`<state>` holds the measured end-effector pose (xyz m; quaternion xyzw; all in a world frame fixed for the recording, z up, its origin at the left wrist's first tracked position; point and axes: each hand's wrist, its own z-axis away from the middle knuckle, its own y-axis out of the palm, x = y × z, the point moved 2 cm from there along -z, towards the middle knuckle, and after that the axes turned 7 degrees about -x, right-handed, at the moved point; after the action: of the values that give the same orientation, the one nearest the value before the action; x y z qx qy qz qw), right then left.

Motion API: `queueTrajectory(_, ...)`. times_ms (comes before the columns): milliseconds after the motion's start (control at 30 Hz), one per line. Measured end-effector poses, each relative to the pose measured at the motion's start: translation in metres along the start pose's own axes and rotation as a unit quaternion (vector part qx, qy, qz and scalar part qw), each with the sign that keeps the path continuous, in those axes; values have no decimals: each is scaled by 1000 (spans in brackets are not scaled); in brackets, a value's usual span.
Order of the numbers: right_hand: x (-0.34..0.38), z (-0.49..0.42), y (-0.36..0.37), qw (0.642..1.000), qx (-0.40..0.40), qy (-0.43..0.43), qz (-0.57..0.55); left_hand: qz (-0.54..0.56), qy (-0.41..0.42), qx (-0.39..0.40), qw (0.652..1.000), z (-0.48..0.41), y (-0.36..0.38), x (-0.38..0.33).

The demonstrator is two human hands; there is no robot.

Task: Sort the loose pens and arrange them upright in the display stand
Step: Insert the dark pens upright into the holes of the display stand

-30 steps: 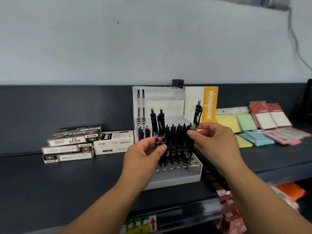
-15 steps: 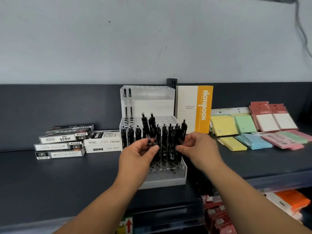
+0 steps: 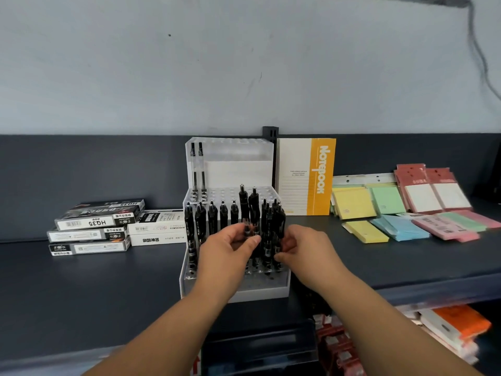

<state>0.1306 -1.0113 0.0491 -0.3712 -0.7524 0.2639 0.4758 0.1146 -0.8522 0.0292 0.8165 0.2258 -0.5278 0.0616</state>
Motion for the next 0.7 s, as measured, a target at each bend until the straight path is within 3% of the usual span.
queueTrajectory(300, 3, 5, -8, 999, -17, 23, -41, -89, 27, -9, 996, -3, 2, -10)
queueTrajectory(467, 29, 5, -35, 976, -156, -38, -147, -104, 30, -2, 994, -4, 2, -11)
queueTrajectory(600, 44, -7, -35, 988, -85, -53, -122, -103, 23, 16, 994, -3, 1, -11)
queueTrajectory(700, 47, -10, -34, 989, -76, -50, -118, -106, 19, 27, 994, -3, -2, -10)
